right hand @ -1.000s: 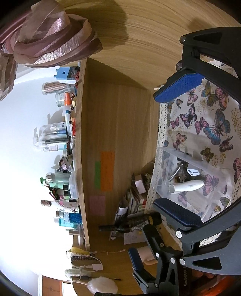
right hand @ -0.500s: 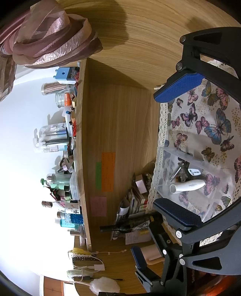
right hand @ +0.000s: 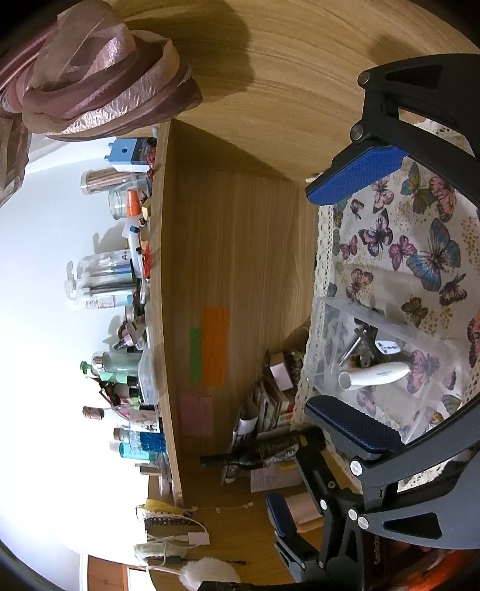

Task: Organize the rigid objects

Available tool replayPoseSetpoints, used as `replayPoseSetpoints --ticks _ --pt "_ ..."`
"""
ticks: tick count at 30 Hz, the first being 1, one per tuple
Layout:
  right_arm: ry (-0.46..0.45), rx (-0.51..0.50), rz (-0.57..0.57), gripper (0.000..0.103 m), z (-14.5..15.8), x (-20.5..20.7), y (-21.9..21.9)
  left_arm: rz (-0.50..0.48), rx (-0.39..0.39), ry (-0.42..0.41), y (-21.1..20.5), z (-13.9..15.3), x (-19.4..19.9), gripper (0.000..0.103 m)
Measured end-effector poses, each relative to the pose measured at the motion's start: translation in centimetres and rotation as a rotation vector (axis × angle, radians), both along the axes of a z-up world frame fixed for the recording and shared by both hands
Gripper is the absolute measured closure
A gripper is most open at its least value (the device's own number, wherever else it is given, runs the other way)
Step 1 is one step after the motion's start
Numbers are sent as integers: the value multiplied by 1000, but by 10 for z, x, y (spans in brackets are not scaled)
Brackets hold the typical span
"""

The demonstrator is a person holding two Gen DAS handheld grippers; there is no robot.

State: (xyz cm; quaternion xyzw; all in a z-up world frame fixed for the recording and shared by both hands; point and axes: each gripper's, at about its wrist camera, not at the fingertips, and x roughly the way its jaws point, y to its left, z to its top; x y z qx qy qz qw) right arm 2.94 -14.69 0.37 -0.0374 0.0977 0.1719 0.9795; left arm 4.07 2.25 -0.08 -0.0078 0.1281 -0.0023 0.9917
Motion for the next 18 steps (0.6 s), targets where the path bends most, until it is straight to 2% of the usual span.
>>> replayPoseSetpoints --ticks 18 --pt "30 -2 0 0 -2 7 1 -14 8 11 -3 0 2 0"
